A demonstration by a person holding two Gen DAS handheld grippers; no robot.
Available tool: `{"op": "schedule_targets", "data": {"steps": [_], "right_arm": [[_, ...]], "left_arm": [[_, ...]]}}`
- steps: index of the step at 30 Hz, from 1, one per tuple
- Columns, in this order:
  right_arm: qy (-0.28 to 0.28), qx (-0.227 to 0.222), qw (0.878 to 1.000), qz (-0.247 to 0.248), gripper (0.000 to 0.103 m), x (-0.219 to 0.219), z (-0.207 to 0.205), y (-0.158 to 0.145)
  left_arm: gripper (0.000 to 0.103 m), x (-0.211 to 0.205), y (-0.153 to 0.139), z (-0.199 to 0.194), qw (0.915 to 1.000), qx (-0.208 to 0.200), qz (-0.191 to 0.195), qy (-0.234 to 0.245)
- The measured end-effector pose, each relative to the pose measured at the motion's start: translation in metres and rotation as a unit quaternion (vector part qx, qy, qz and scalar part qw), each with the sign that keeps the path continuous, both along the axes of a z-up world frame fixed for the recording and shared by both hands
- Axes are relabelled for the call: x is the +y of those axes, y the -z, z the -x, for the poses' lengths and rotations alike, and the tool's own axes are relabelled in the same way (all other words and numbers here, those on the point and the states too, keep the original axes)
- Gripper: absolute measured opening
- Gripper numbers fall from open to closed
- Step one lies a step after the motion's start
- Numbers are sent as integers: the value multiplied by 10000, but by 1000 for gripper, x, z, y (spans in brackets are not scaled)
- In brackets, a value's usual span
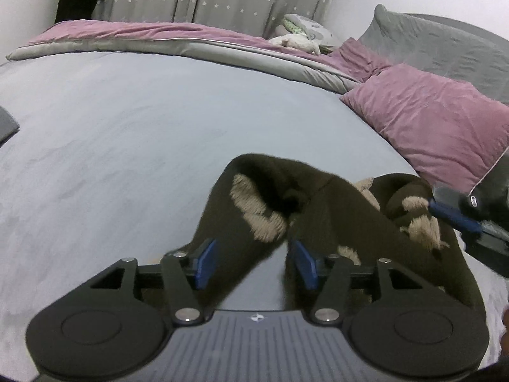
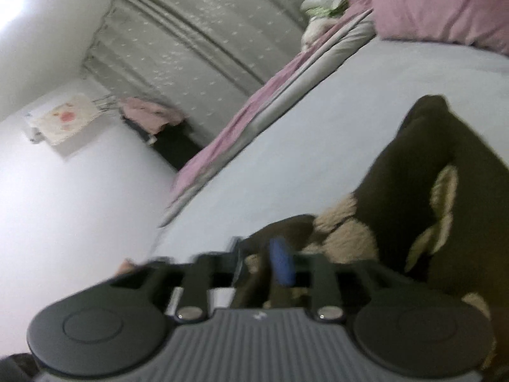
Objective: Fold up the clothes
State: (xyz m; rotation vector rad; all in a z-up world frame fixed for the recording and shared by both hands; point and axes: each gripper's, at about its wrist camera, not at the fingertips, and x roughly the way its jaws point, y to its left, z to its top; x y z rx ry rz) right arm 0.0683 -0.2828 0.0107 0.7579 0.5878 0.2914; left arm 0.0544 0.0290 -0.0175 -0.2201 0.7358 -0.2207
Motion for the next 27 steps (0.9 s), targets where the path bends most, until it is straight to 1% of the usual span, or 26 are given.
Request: {"op": "schedule_targets", "data": {"steps": [1,3,4,5,7,8,12,14,17,19,27], "right_arm": [[78,43,9999,106,60,0,0,0],[190,78,9995,230,59,-2,2,3],[324,104,9988,361,61,-7,5,3],[462,130,9976,494,68,-11,8,4],[737,182,9942,760,77,-20,13,4],[875,208,9919,892,78,-25,16,5],[1279,219,9850,1137,81,-42,29,4],[1447,281,9808,1276,86,-51,36,6],[1620,439,9747,1478,87,-60,40,11],[1667,569,9725,1523,87,-64,40,19],[1767,1099,9680,1403,86,-85,42,41]], "left_arm": [[56,3,4,3,10000,-10,12,-11],[56,5,11,4,9999,103,-15,-34],[56,5,14,4,9998,191,-40,-28],[56,5,16,4,9997,223,-74,-3],[56,6,19,6,9996,240,-146,57],[56,6,19,6,9995,230,-212,71],[57,9,17,9,9986,167,-495,44],[58,14,18,10,9985,179,-524,1],[58,23,19,11,9987,228,-444,-60],[59,26,19,11,9988,243,-418,-91],[62,36,21,11,9988,298,-336,-214]]}}
